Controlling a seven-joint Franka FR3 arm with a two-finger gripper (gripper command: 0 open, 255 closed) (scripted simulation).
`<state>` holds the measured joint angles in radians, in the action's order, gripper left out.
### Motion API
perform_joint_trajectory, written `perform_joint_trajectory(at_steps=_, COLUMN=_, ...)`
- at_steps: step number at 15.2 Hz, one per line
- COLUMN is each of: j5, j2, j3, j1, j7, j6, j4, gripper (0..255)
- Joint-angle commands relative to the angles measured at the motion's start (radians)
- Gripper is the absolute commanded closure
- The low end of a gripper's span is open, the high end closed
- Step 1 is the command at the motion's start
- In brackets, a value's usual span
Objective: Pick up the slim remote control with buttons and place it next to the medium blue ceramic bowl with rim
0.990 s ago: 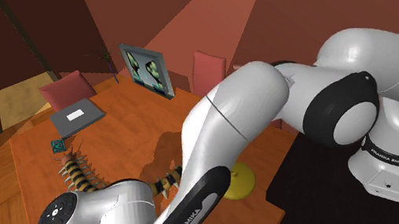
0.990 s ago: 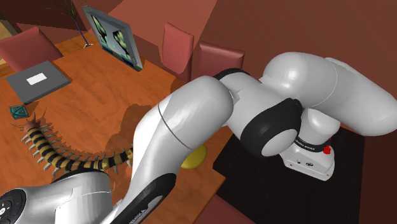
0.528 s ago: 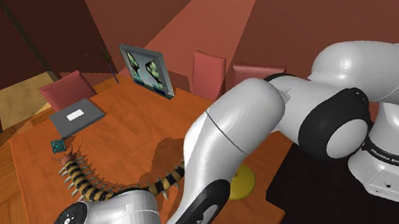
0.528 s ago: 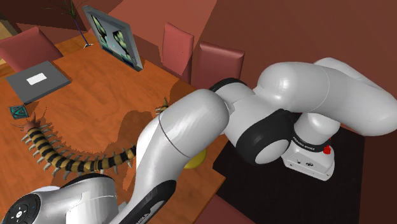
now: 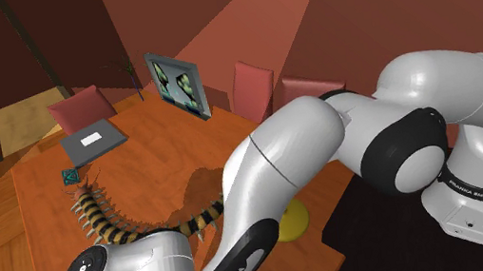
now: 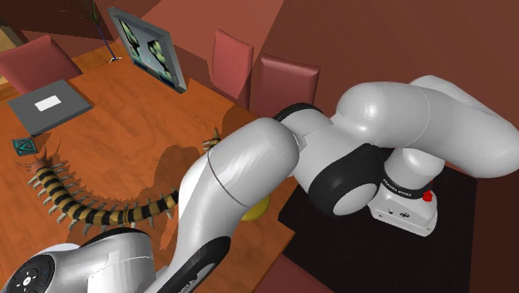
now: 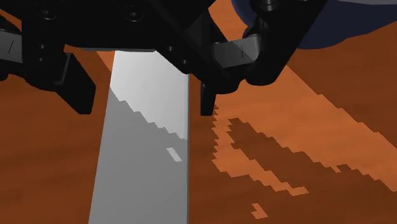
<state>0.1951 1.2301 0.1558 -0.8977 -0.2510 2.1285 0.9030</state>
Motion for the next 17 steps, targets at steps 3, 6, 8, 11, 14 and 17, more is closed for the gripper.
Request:
perform_joint_trajectory(at_steps=3, j5=0.0, j2=-0.001, j3=0.0, j1=0.0, j7=0.0, j6=0.0, j4=0.001, gripper=0)
perform_joint_trajectory(at_steps=6, j5=-0.001, j2=-0.031, j3=0.002, j1=0.002, j7=0.001, j6=-0.008, j4=0.023, gripper=0)
perform_joint_trajectory(at_steps=8, j5=-0.003, j2=-0.089, j3=0.006, j1=0.006, j7=0.003, j6=-0.029, j4=0.06, gripper=0)
perform_joint_trajectory(at_steps=11, j5=-0.004, j2=-0.109, j3=0.008, j1=0.008, j7=0.003, j6=-0.039, j4=0.071, gripper=0)
perform_joint_trajectory(at_steps=14, j5=-0.004, j2=-0.109, j3=0.008, j1=0.008, j7=0.003, j6=-0.039, j4=0.071, gripper=0)
perform_joint_trajectory(at_steps=17, j5=-0.004, j2=-0.109, j3=0.008, j1=0.008, j7=0.003, j6=-0.039, j4=0.071, gripper=0)
